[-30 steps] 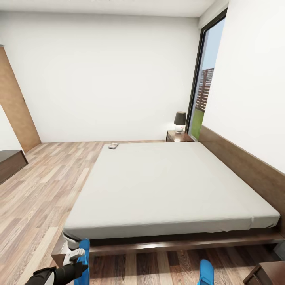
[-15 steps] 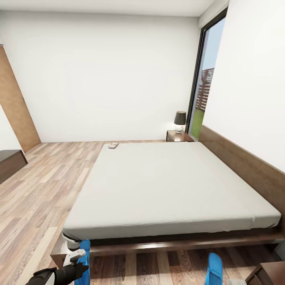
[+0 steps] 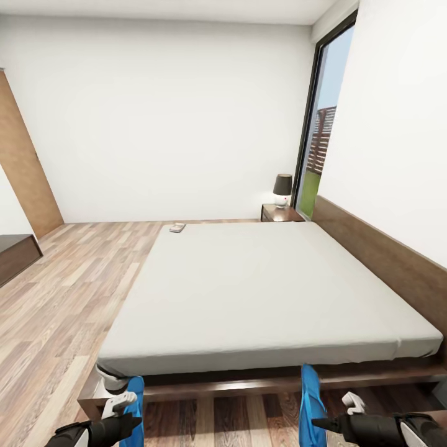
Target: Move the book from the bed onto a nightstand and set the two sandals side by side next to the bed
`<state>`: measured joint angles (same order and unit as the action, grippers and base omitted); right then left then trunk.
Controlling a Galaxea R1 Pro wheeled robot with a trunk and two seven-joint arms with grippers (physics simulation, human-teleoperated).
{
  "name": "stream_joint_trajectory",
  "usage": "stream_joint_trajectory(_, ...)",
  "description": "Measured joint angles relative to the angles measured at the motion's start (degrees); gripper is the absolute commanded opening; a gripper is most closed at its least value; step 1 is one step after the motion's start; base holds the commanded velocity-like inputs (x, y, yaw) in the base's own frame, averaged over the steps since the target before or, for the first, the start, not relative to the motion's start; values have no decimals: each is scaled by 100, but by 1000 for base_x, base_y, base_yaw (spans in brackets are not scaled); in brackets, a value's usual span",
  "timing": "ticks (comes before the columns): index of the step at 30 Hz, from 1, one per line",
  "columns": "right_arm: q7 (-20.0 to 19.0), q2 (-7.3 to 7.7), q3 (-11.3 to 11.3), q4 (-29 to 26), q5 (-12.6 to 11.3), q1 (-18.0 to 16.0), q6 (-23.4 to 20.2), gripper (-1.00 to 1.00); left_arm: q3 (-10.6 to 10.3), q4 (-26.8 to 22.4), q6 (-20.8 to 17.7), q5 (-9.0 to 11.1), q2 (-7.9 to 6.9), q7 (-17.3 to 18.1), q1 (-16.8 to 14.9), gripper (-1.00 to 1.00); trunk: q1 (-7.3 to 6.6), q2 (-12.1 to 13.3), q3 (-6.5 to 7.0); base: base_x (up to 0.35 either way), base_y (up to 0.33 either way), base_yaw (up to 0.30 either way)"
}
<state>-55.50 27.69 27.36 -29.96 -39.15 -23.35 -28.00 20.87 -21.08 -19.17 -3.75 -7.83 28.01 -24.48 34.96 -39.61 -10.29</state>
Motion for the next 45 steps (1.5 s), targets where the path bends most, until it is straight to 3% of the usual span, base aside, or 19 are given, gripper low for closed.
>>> stream_joint_trajectory(4, -10, 0, -38, -595, -29, -4, -910, -100, 0, 0, 2, -1, 27, 0, 7, -100, 88, -161, -72, 0, 0, 0)
stream_joint_trajectory(6, -9, 1, -227, -797, -120, -6, -1385, -100, 0, 0, 2, -1, 30, 0, 8, -100, 132, -241, -108, 0, 0, 0)
stream_joint_trajectory(9, -10, -2, -593, -867, -172, -6, -1589, -100, 0, 0, 2, -1, 31, 4, 9, -100, 198, -362, -162, 0, 0, 0)
stream_joint_trajectory(12, -16, -6, -815, -897, -184, -6, -1656, -100, 0, -1, 2, -1, 31, 9, 9, -100, 264, -482, -216, 0, 0, 0)
stream_joint_trajectory(19, -206, -8, -826, -908, -170, -5, -1656, -100, 0, 0, 2, -1, 32, 9, 9, -100, 418, -764, -343, 0, 0, 0)
stream_joint_trajectory(45, -209, -8, -830, -863, -163, -4, -1656, -100, 0, 0, 1, -2, 31, 9, 10, -100, 989, -1808, -810, 0, 0, 0)
